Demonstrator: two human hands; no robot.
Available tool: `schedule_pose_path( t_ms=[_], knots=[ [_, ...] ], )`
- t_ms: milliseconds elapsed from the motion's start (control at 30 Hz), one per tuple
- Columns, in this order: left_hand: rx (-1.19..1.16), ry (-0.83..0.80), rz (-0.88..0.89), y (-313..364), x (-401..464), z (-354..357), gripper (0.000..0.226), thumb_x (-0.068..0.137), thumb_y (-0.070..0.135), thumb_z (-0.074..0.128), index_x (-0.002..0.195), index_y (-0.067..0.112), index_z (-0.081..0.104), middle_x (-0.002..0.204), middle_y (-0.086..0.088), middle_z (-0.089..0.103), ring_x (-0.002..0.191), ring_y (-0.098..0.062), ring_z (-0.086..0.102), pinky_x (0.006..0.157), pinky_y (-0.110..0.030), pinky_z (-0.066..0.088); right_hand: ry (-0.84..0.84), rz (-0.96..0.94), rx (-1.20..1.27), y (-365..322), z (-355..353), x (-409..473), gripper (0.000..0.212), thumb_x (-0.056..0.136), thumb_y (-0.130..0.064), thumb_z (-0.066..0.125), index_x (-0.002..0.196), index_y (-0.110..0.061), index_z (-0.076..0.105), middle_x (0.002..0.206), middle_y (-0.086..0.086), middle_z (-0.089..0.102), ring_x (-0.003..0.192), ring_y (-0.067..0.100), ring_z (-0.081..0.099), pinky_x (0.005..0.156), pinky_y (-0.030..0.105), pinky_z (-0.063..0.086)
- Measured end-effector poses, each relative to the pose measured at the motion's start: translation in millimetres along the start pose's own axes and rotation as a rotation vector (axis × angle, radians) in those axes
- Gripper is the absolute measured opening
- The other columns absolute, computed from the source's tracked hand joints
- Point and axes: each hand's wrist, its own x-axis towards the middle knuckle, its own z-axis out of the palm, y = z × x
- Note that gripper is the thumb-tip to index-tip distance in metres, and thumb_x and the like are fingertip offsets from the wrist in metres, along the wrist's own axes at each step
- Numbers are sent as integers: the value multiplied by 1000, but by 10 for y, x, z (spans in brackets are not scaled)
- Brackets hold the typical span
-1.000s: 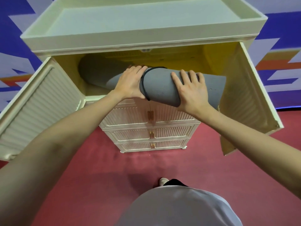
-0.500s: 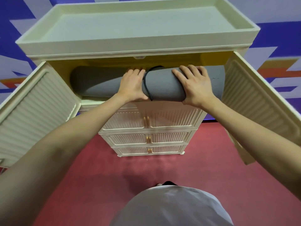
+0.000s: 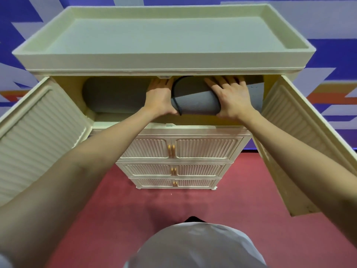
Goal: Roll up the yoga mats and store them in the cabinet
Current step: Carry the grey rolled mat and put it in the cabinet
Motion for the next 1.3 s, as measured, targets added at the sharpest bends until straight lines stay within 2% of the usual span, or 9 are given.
schedule_pose_path(
  t_ms=[100,267,400,500,600,733,933,1200,1300],
  knots=[
    [52,41,2,50,21,97,111,49,62,85,140,16,40,135,-11,52,124,-33,48,104,-45,43,24,-10,15,75,117,-14,104,60,-48,83,148,-25,33,135,13,55,126,37,47,106,50,31],
    [135,44,-37,114,11,286,110,55,58,84,143,12,37,145,-13,42,136,-35,35,115,-47,27,29,-29,9,158,346,14,105,58,-49,82,148,-28,31,142,10,48,131,35,42,108,51,28],
    [145,-9,-62,139,70,387,108,55,55,85,142,14,37,143,-11,42,135,-34,35,115,-49,25,-35,4,51,162,522,59,107,61,-44,83,149,-30,24,151,7,36,139,35,30,114,53,19],
    [111,-37,-60,130,118,420,107,55,51,86,143,16,36,144,-10,41,135,-32,34,116,-51,22,-45,4,85,209,649,70,108,61,-42,83,150,-29,24,152,9,34,140,36,29,114,53,18],
    [40,-41,-87,116,87,465,107,58,47,86,147,22,32,152,-6,33,143,-29,25,118,-56,12,-78,7,105,242,743,105,111,60,-43,85,151,-28,23,152,11,33,139,38,28,114,54,18],
    [-27,-49,-138,126,-9,546,92,74,42,78,150,27,28,159,-4,21,148,-24,11,117,-57,1,-154,48,210,259,874,144,114,64,-41,86,153,-30,17,157,9,25,143,37,21,117,55,13],
    [-76,-60,-232,-25,-112,530,71,89,37,65,150,29,29,160,-6,17,149,-22,9,115,-59,5,-172,89,255,242,948,213,115,66,-36,86,154,-30,13,160,8,17,147,37,11,118,56,7],
    [-95,-116,-243,-128,-61,535,66,96,27,56,152,30,21,162,-4,9,149,-23,3,117,-60,4,-254,124,252,277,833,417,114,68,-31,87,154,-33,11,161,6,13,148,36,9,118,56,3],
    [-86,-137,-232,-133,-72,560,66,97,28,55,153,30,20,162,-4,7,149,-23,3,116,-61,5,-224,143,256,229,900,385,112,70,-26,86,154,-32,11,161,7,14,148,37,8,118,56,3]
  ],
)
